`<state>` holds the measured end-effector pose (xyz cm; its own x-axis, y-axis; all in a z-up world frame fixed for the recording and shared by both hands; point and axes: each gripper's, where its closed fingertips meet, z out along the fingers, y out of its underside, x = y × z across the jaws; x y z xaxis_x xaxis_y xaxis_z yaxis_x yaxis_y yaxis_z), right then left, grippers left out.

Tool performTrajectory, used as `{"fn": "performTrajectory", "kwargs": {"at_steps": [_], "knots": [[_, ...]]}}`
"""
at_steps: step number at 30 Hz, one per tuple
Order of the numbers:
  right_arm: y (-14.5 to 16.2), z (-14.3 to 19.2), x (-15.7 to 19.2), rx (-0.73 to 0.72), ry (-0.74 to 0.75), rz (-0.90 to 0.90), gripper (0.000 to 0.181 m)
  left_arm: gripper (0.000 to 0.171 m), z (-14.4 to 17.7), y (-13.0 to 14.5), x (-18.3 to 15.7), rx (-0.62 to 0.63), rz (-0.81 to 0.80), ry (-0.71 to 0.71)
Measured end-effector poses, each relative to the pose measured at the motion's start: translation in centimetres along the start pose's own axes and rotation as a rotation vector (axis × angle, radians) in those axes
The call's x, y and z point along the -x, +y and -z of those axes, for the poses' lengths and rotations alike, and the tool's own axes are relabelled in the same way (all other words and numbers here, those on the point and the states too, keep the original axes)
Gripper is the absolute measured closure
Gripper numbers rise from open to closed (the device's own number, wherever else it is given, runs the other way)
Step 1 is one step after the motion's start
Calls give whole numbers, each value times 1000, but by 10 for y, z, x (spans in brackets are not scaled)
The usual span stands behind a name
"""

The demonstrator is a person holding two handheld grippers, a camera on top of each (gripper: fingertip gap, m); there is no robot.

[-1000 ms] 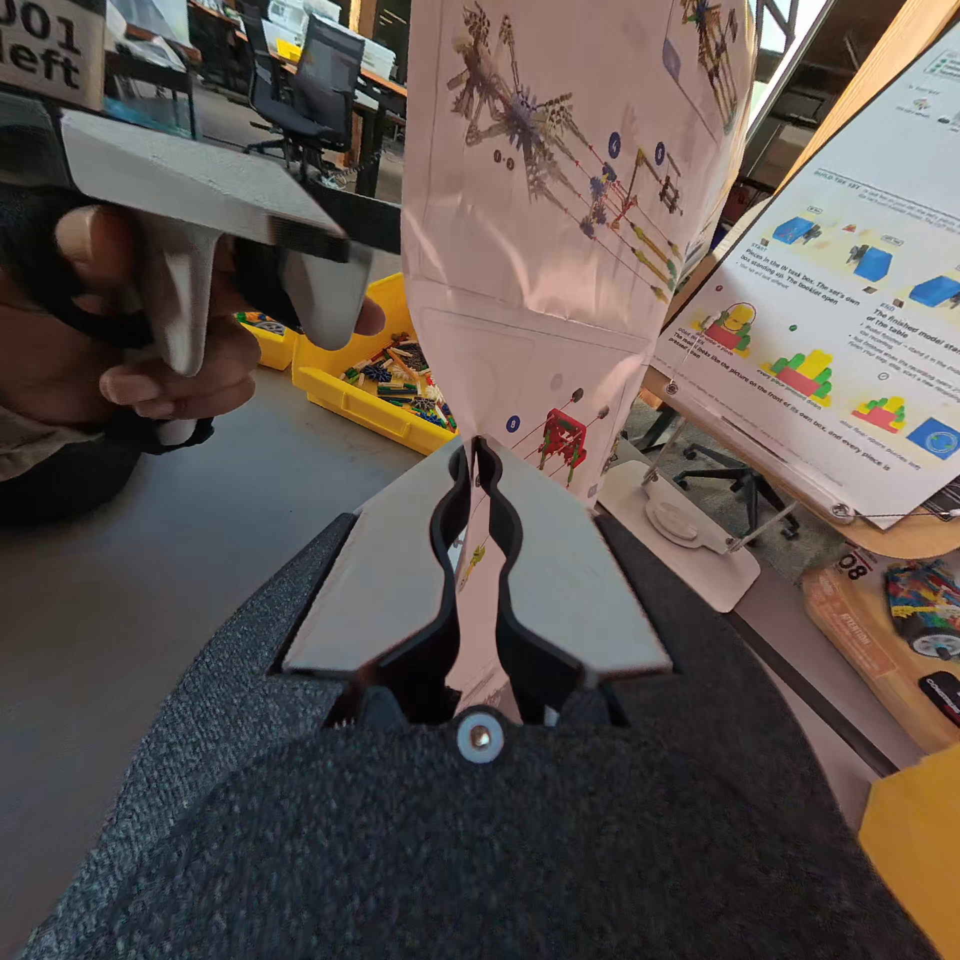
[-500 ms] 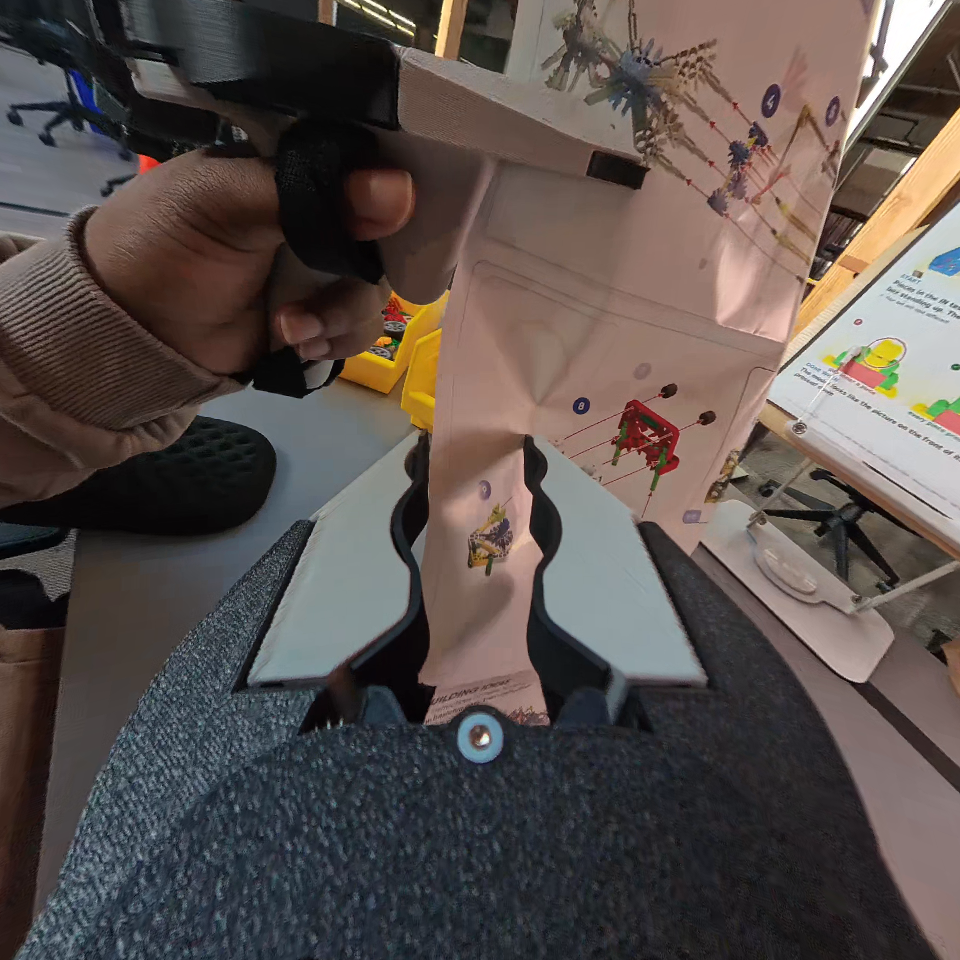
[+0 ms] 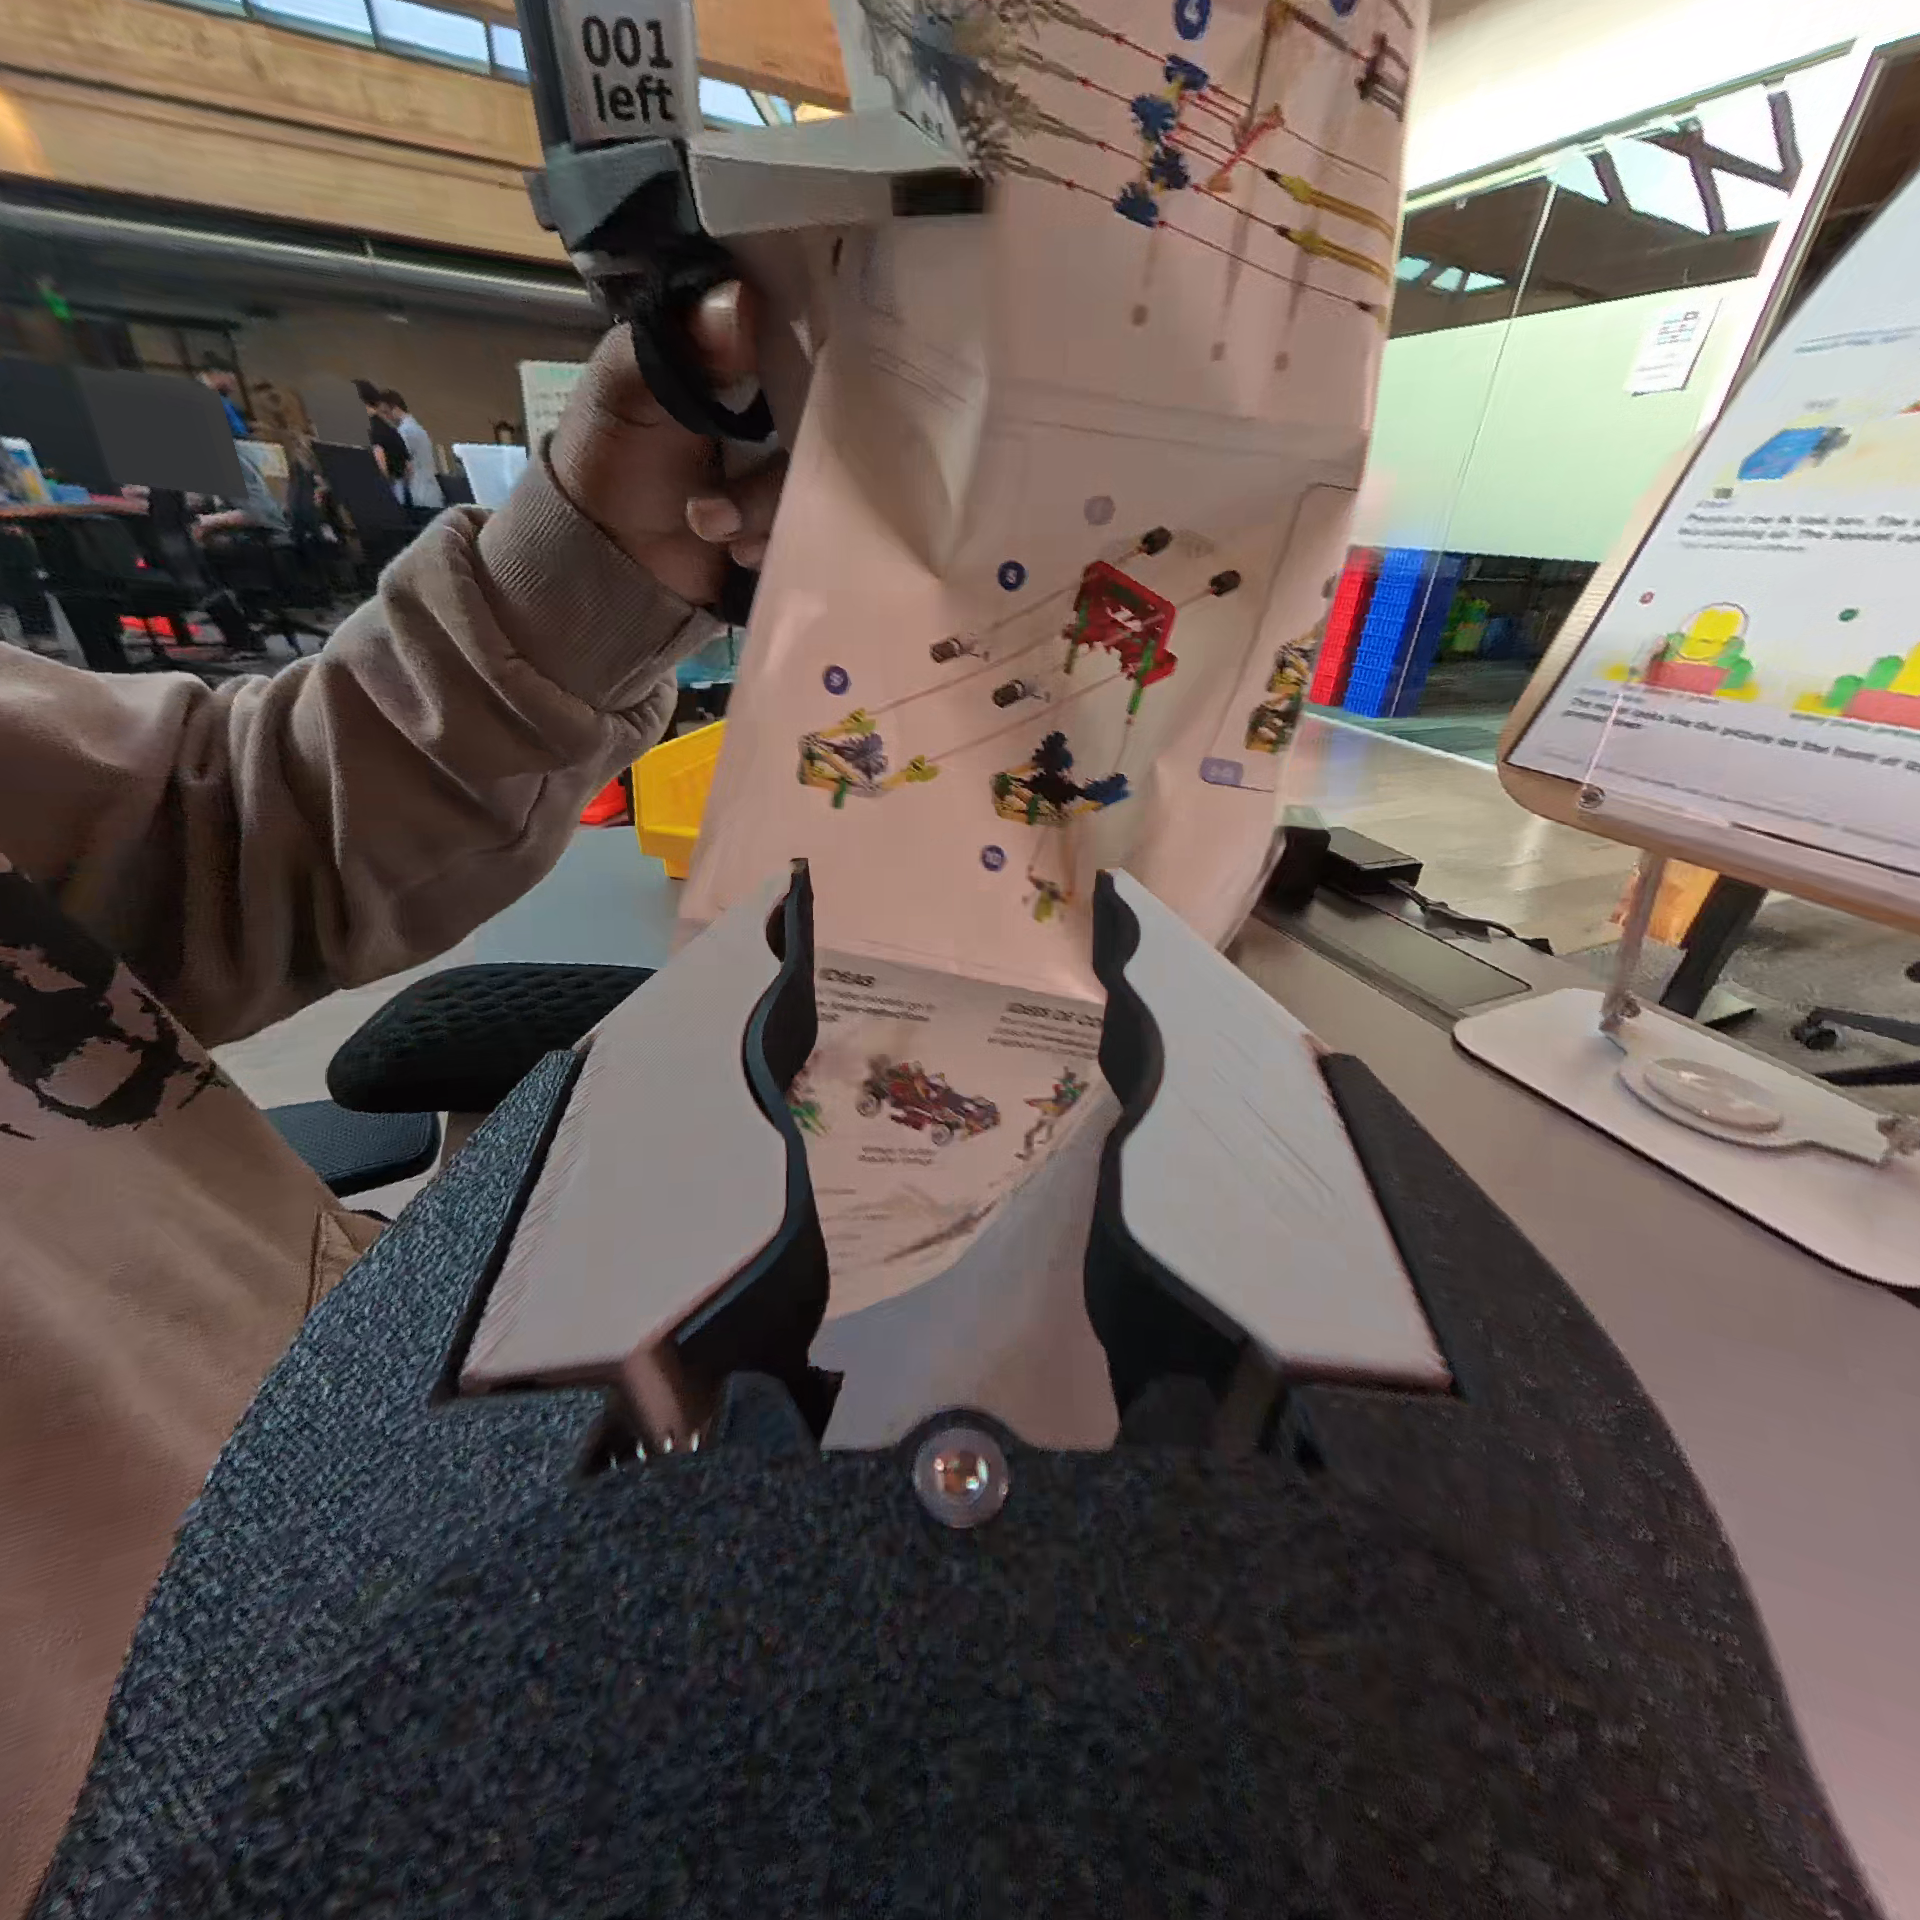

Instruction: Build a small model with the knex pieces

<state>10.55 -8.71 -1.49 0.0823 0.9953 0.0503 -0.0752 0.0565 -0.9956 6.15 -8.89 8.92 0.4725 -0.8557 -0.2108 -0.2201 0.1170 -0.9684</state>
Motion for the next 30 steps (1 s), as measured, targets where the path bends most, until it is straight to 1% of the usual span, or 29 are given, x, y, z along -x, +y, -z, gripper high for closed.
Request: {"fn": "performTrajectory", "kwargs": {"at_steps": [2, 4, 8, 10, 12, 15, 18, 20, 22, 25, 27, 30], "knots": [[9, 11, -14, -1, 58, -32, 123, 171, -13, -6, -8, 58, -38, 90], [18, 17, -19, 5, 88, -58, 117, 171, -26, -13, -17, 99, -82, 169], [32, 18, -12, 27, 89, -79, 109, 171, -47, -41, -36, 112, -112, 291], [34, 19, -6, 34, 86, -56, 107, 171, -49, -60, -52, 86, -130, 377], [31, 23, -3, 24, 86, -22, 105, 171, -45, -77, -60, 64, -156, 415], [17, 43, -7, -33, 113, 2, 97, 171, -28, -99, -60, 34, -182, 423], [2, 74, -26, -119, 170, -15, 89, 171, -1, -122, -57, -9, -178, 422], [1, 93, -43, -139, 200, -72, 83, 171, 19, -134, -58, -32, -189, 418], [10, 106, -62, -119, 223, -158, 73, 171, 36, -143, -59, -43, -214, 400], [24, 114, -77, -108, 198, -288, 67, 171, 59, -153, -62, -62, -237, 373], [35, 111, -81, -88, 164, -353, 64, 171, 74, -157, -63, -73, -250, 353], [53, 97, -84, -50, 78, -459, 63, 171, 96, -158, -62, -84, -261, 317]]}}
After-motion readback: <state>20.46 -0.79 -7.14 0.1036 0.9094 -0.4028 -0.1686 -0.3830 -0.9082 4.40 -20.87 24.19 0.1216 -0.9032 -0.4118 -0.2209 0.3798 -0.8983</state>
